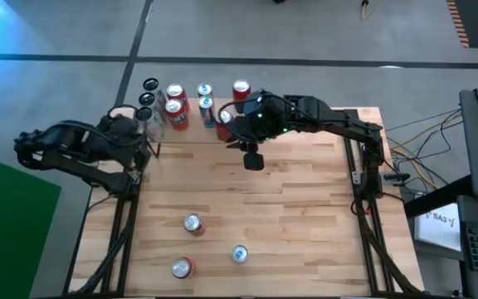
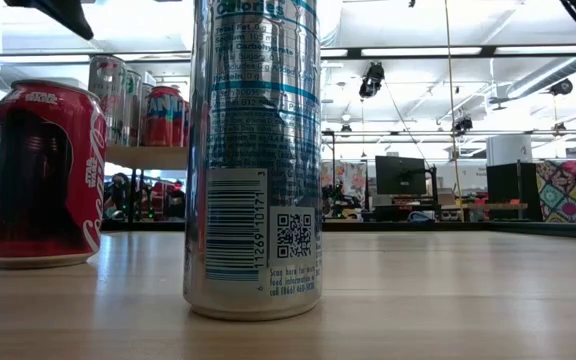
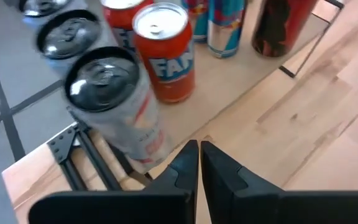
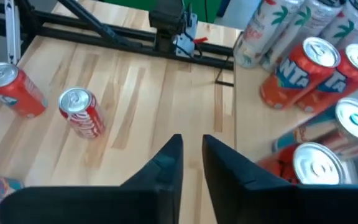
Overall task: Place canned beverage on shelf
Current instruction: Put the white pink soda can on the shelf aligned with the other white pink soda cans
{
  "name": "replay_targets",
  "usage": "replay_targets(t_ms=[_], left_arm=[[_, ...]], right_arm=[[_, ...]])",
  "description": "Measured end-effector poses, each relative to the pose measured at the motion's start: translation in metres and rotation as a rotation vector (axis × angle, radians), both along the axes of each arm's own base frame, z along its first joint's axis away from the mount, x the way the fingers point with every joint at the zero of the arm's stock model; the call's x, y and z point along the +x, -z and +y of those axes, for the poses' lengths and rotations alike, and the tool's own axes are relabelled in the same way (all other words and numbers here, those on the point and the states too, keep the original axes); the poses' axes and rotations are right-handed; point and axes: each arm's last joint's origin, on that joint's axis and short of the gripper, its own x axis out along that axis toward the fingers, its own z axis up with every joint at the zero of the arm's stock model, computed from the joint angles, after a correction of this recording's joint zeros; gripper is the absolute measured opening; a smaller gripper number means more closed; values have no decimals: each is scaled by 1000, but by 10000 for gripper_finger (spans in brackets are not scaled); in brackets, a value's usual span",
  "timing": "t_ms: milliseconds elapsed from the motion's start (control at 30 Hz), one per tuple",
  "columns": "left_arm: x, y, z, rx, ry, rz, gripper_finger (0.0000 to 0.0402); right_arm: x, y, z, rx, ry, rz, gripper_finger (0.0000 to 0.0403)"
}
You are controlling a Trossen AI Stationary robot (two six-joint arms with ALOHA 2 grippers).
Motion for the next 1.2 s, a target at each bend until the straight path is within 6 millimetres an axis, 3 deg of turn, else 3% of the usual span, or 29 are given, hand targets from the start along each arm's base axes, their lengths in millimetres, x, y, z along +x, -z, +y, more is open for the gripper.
replay_targets(t_ms=[267, 533, 767, 867, 1000, 1200], left_arm=[[-12, -14, 6, 54, -47, -60, 0], [-20, -12, 10, 95, -37, -7, 0], [-10, 4, 9, 122, 71, 154, 0], [-6, 16, 8, 100, 127, 230, 0], [-6, 32, 7, 76, 144, 282, 0], [-14, 42, 8, 135, 189, 318, 0]], right_arm=[[-6, -7, -9, -47, -20, -34, 13], [13, 3, -50, -54, -67, -207, 9], [34, 31, -88, -93, -46, -373, 9], [41, 42, -91, -130, -52, -436, 9], [44, 43, -92, -173, -64, -501, 9], [53, 51, -87, -205, -126, -571, 9]])
